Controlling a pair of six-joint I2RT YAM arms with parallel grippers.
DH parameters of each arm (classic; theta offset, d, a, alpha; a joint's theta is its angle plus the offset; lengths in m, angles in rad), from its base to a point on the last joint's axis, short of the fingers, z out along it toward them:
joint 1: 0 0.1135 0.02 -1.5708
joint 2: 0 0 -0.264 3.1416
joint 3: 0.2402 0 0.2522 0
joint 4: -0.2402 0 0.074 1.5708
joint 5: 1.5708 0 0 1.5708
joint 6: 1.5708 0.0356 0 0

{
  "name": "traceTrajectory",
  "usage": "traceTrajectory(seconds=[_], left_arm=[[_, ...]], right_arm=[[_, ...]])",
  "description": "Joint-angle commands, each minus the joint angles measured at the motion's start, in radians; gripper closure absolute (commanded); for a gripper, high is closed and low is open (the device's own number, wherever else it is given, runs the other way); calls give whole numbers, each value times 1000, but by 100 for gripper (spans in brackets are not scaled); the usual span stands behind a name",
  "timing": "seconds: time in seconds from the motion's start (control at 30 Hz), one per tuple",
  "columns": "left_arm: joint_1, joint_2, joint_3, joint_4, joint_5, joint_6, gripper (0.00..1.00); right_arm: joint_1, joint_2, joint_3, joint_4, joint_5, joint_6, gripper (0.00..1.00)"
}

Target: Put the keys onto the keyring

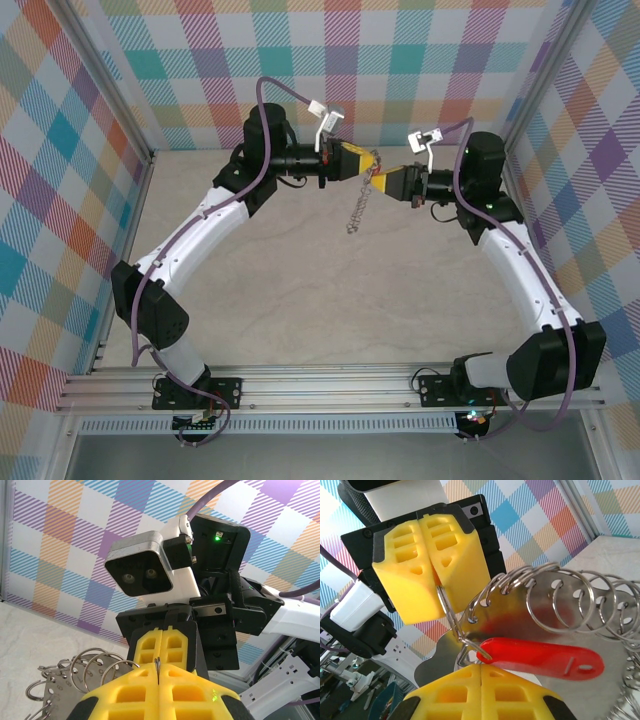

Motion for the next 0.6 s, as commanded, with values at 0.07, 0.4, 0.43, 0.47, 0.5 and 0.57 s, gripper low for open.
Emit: traceTrajectory(seconds=[0.07,0.4,0.43,0.47,0.5,0.57], left_arm=[[-9,-33,-14,84,2,-31,100],[-9,-37,-20,91,-11,-36,100],[-9,-37,-19,91,-8,-35,100],[-9,-37,-20,91,-8,-36,100],[-9,-36,-19,91,-5,-36,100],[-9,-37,-19,89,-3,-35,100]], right_arm=[[43,41,0,53,-20,12,100],[38,-28,-31,-101,38,-108,100],[24,-48,-45,-108,37,-107,100],[10,-68,-59,-108,39,-105,96],[-7,-93,-74,-111,44,-100,90],[-42,-135,-100,-107,46,-89,82]])
